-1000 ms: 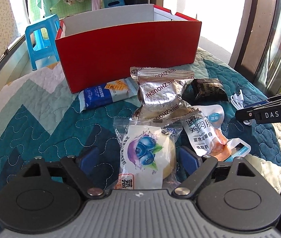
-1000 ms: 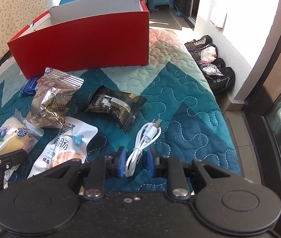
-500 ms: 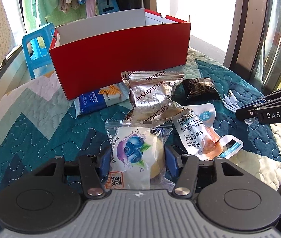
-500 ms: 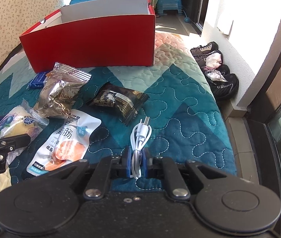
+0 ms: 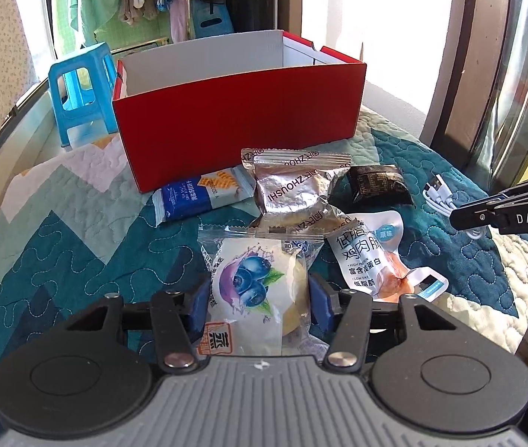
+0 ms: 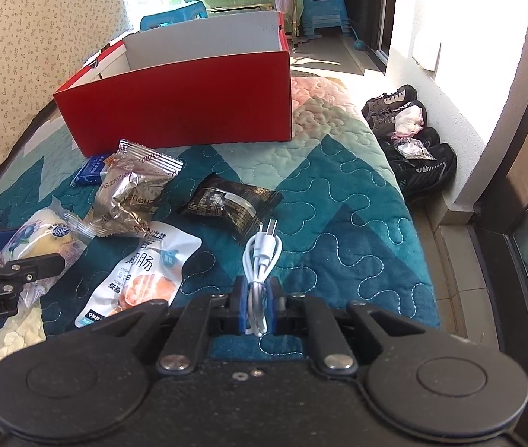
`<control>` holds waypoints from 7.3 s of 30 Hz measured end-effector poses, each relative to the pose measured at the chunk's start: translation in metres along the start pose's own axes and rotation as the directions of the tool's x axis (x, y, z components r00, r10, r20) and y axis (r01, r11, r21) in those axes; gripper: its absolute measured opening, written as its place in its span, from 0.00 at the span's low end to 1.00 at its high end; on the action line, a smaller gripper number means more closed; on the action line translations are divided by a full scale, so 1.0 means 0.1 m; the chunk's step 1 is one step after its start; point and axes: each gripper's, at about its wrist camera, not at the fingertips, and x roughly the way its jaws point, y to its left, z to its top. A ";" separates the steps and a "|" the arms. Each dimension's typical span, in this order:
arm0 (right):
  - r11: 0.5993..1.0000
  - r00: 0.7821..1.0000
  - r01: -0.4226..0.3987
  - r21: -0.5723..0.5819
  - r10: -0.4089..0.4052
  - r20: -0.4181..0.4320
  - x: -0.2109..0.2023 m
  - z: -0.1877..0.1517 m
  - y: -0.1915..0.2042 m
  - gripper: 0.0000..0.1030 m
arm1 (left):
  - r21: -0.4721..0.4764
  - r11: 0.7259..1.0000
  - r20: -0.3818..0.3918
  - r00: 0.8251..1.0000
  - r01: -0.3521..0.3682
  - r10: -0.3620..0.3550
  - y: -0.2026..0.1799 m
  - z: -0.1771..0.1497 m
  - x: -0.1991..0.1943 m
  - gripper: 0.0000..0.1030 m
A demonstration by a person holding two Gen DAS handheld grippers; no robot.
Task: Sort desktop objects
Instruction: 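Lift the cable and pastry bag and carry them over the red box, then open both tools to drop the cable and pastry bag into the box, then move both open tools back down to the snacks on the bed, then grasp the black bagged snack with the right tool while the left grasps the silver foil pouch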
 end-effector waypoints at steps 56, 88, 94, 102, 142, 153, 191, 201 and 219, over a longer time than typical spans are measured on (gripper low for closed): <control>0.994 0.955 -0.097 -0.046 0.106 0.278 -0.19 1.95 0.57 0.09 | 0.000 0.996 0.222 0.971 -0.091 0.089 0.71 2.03 -0.19 0.51; 0.999 0.997 -0.001 -0.043 0.005 0.079 1.13 2.23 0.53 0.07 | 0.085 0.990 -0.044 0.993 -0.109 0.113 0.91 2.25 1.38 0.51; 0.998 0.998 0.000 -0.058 0.003 0.058 1.18 2.20 0.55 0.06 | 0.098 0.989 -0.063 0.992 -0.107 0.113 0.90 2.22 1.44 0.51; 0.999 0.997 0.003 -0.052 0.000 0.072 1.16 2.20 0.56 0.20 | 0.100 0.988 -0.057 0.991 -0.116 0.122 0.85 2.22 1.43 0.54; 0.991 0.979 -0.026 -0.132 0.052 0.198 -0.13 1.95 0.47 0.61 | 0.063 0.986 0.060 0.987 -0.153 0.149 0.54 2.14 0.17 0.81; 0.990 0.979 -0.051 -0.133 0.076 0.188 -0.39 1.58 0.41 0.64 | 0.046 0.989 0.044 0.989 -0.142 0.140 0.44 1.84 -0.17 0.81; 0.998 0.998 -0.053 0.023 0.052 0.037 -0.06 0.57 0.17 0.65 | 0.013 1.000 0.000 1.000 -0.024 0.024 0.00 0.46 -0.17 0.99; 0.993 0.998 -0.051 0.108 0.054 -0.022 0.37 0.60 0.05 0.65 | -0.017 1.000 -0.033 0.999 -0.019 0.018 -0.06 0.53 0.27 0.99; 0.993 0.997 -0.023 0.116 0.030 -0.067 0.79 0.64 0.16 0.66 | -0.068 0.998 -0.063 0.998 0.013 -0.017 -0.05 0.59 0.81 0.99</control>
